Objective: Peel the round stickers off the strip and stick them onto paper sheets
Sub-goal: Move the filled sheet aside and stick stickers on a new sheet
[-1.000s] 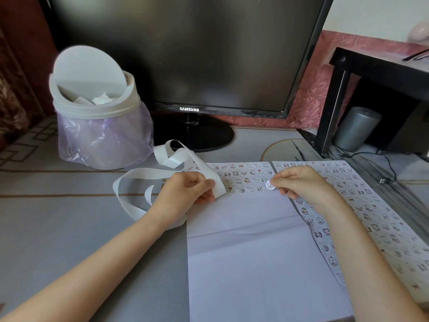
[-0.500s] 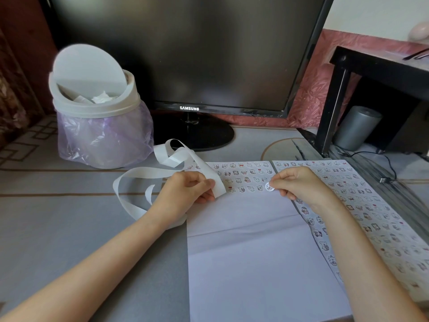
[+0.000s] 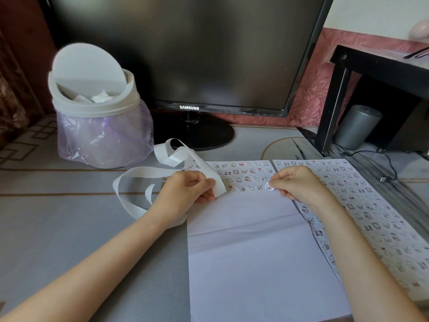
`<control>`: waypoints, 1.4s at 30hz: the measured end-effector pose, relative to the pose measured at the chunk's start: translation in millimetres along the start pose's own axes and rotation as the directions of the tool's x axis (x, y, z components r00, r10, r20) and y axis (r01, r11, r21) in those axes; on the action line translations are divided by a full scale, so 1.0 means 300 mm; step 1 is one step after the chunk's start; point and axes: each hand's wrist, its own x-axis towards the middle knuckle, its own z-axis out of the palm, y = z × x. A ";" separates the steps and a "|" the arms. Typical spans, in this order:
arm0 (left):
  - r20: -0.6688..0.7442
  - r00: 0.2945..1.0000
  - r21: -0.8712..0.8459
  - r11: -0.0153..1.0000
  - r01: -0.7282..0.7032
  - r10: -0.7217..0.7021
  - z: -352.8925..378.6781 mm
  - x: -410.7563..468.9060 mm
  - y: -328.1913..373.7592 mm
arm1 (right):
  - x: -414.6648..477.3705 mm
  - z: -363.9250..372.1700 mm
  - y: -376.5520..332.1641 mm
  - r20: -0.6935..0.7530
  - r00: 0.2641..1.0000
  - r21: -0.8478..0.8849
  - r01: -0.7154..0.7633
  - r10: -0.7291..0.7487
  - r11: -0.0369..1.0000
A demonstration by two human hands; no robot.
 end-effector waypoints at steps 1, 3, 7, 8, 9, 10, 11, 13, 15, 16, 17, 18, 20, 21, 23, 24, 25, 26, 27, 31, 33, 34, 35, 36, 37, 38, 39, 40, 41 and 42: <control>-0.001 1.000 0.001 1.000 0.001 -0.001 0.000 0.000 0.000 | 0.003 0.002 0.003 -0.004 1.000 -0.012 0.006 -0.006 1.000; -0.003 1.000 0.003 1.000 0.001 -0.001 0.000 0.000 0.001 | 0.008 0.005 0.010 -0.017 1.000 -0.044 0.022 -0.023 0.999; -0.001 1.000 0.015 1.000 0.001 -0.001 -0.001 0.002 -0.002 | 0.015 0.013 0.017 -0.045 0.998 -0.115 0.047 -0.052 0.992; -0.001 1.000 0.018 1.000 0.000 0.000 -0.002 0.003 -0.004 | 0.015 0.015 0.017 -0.050 0.997 -0.130 0.053 -0.060 0.990; -0.002 1.000 0.020 1.000 0.000 0.000 -0.003 0.003 -0.006 | 0.014 0.017 0.016 -0.055 0.996 -0.139 0.060 -0.068 0.988; -0.002 1.000 0.022 1.000 -0.001 0.001 -0.003 0.004 -0.008 | 0.012 0.018 0.016 -0.060 0.995 -0.144 0.070 -0.079 0.987; -0.003 1.000 0.025 1.000 -0.001 0.001 -0.003 0.004 -0.009 | 0.009 0.019 0.016 -0.066 0.994 -0.148 0.080 -0.091 0.986; -0.003 1.000 0.032 0.999 -0.002 0.002 -0.003 0.005 -0.011 | 0.004 0.017 0.016 -0.079 0.991 -0.157 0.096 -0.109 0.983; -0.002 1.000 0.034 0.999 -0.003 0.003 -0.002 0.005 -0.012 | 0.000 0.013 0.018 -0.083 0.990 -0.143 0.098 -0.110 0.985; -0.001 1.000 0.037 0.999 -0.005 0.005 -0.003 0.006 -0.012 | 0.002 0.012 0.019 -0.083 0.991 -0.130 0.097 -0.108 0.987; 0.000 1.000 0.046 0.999 -0.008 0.008 -0.003 0.005 -0.012 | 0.004 0.010 0.021 -0.083 0.991 -0.126 0.091 -0.102 0.988; 0.002 1.000 0.056 0.998 -0.013 0.013 -0.003 0.005 -0.012 | 0.008 0.008 0.023 -0.080 0.992 -0.132 0.087 -0.098 0.987; 0.003 1.000 0.067 0.998 -0.018 0.018 -0.002 0.004 -0.012 | 0.011 0.005 0.023 -0.069 0.993 -0.148 0.083 -0.094 0.986; 0.003 1.000 0.066 0.998 -0.019 0.019 -0.002 0.004 -0.012 | 0.012 0.004 0.023 -0.072 0.993 -0.140 0.079 -0.090 0.987; 0.002 1.000 0.068 0.997 -0.021 0.021 -0.002 0.005 -0.013 | 0.015 0.001 0.025 -0.091 0.992 -0.104 0.081 -0.090 0.991; 0.002 1.000 0.072 0.997 -0.021 0.021 -0.002 0.005 -0.013 | 0.014 0.001 0.025 -0.101 0.991 -0.085 0.084 -0.092 0.993; 0.001 1.000 0.075 0.997 -0.022 0.022 -0.002 0.005 -0.014 | 0.013 0.003 0.025 -0.105 0.990 -0.073 0.088 -0.096 0.993; 0.000 1.000 0.077 0.997 -0.022 0.022 -0.002 0.006 -0.014 | 0.012 0.007 0.025 -0.104 0.990 -0.073 0.091 -0.098 0.993; 0.001 1.000 0.076 0.997 -0.022 0.022 -0.002 0.005 -0.015 | 0.013 0.012 0.028 -0.101 0.990 -0.090 0.090 -0.099 0.992; -0.001 1.000 0.085 0.996 -0.021 0.021 -0.002 0.005 -0.015 | 0.022 0.024 0.039 -0.115 0.989 -0.145 0.082 -0.099 0.986; -0.001 1.000 0.085 0.996 -0.020 0.020 -0.002 0.006 -0.016 | 0.028 0.022 0.045 -0.124 0.987 -0.163 0.082 -0.102 0.983; -0.001 1.000 0.083 0.996 -0.019 0.019 -0.003 0.006 -0.016 | 0.028 0.020 0.045 -0.126 0.986 -0.167 0.085 -0.107 0.982; 0.000 1.000 0.081 0.997 -0.018 0.018 -0.003 0.005 -0.016 | 0.025 0.017 0.042 -0.122 0.987 -0.159 0.088 -0.108 0.983; -0.001 1.000 0.080 0.997 -0.018 0.018 -0.003 0.005 -0.016 | 0.022 0.014 0.038 -0.112 0.988 -0.136 0.089 -0.104 0.987; -0.001 1.000 0.081 0.997 -0.018 0.018 -0.003 0.005 -0.016 | 0.017 0.010 0.033 -0.093 0.991 -0.110 0.086 -0.096 0.990; -0.002 1.000 0.083 0.996 -0.018 0.019 -0.002 0.004 -0.015 | 0.013 0.006 0.030 -0.070 0.994 -0.090 0.080 -0.086 0.993; -0.003 1.000 0.085 0.996 -0.019 0.019 -0.001 0.004 -0.015 | 0.009 0.002 0.027 -0.047 0.996 -0.081 0.073 -0.077 0.994; -0.004 1.000 0.087 0.996 -0.018 0.019 -0.001 0.004 -0.014 | 0.008 -0.001 0.025 -0.030 0.997 -0.082 0.066 -0.069 0.994; -0.006 1.000 0.090 0.996 -0.017 0.018 0.000 0.003 -0.014 | 0.007 -0.002 0.024 -0.019 0.998 -0.092 0.060 -0.062 0.994; -0.008 1.000 0.092 0.996 -0.017 0.018 -0.001 0.003 -0.014 | 0.010 -0.003 0.024 -0.013 0.998 -0.102 0.054 -0.056 0.993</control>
